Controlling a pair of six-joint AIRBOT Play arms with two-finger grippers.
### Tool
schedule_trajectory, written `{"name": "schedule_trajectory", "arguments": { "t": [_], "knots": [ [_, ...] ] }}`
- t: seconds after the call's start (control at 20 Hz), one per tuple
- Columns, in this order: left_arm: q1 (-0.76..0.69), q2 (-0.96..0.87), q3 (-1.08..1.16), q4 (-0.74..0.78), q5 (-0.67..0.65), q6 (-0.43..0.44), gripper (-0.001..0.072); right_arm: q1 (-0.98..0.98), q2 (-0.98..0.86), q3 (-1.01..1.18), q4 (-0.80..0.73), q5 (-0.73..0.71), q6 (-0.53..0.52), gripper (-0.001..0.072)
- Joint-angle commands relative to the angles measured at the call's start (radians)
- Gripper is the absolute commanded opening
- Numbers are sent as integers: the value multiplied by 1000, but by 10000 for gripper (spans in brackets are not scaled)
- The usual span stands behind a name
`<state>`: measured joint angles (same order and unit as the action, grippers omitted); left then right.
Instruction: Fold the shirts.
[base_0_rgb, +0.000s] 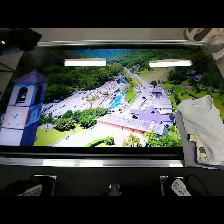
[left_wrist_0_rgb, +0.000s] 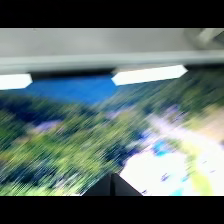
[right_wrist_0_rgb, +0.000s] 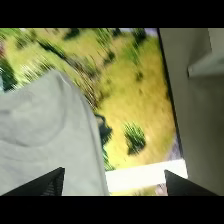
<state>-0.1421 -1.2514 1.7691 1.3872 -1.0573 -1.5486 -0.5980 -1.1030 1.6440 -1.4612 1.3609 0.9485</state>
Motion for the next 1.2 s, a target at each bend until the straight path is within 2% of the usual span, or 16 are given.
{"name": "schedule_trajectory", "arguments": {
  "t": [0.0,0.05,0.1,0.15,0.35,1.15],
  "knots": [
    [-71,-48,-25,401,-287,-191,39,315,-72,16,14,86,69,636],
    [-71,-64,-76,366,-374,-192,194,390,-117,-8,12,179,79,638],
    [-71,-71,-142,334,-439,-223,498,443,-159,-34,11,246,92,637],
    [-72,-65,-233,313,-469,-232,703,488,-187,-73,11,272,106,636],
    [-97,30,-499,307,-354,-264,701,606,-197,-238,9,216,166,638],
    [-97,37,-510,310,-337,-266,702,607,-197,-253,-17,207,177,637]
  ]
}}
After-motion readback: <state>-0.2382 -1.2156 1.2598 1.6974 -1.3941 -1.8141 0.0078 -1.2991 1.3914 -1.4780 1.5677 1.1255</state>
